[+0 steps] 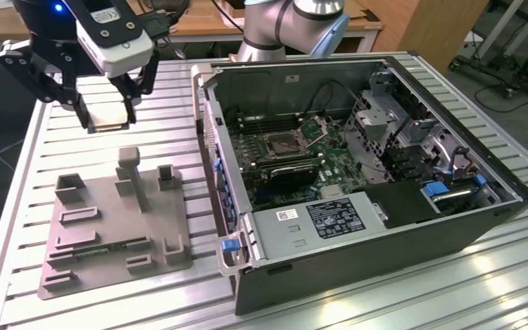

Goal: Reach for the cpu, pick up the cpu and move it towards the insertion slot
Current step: 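Pick up the cpu and move it towards the insertion slot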

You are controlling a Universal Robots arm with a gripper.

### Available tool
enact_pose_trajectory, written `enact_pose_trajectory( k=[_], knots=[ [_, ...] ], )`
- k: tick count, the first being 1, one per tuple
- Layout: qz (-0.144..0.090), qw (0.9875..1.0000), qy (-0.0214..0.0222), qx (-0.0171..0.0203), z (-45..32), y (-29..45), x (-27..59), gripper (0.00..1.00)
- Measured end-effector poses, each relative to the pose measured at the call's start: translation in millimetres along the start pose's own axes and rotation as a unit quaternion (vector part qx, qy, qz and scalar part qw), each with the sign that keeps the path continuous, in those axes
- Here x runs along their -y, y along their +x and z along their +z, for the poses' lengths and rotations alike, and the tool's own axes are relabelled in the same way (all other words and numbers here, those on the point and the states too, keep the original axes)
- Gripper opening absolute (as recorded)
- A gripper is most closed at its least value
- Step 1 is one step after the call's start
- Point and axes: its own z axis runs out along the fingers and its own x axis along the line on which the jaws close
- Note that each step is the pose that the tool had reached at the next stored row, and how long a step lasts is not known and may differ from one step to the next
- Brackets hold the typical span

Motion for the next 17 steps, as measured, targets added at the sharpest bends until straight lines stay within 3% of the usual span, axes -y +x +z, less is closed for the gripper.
enact_pose_trajectory(
  k=[17],
  knots=[
    [0.0,1.0,0.0,0.0,0.0,-5.5,0.1,0.55]
  ],
)
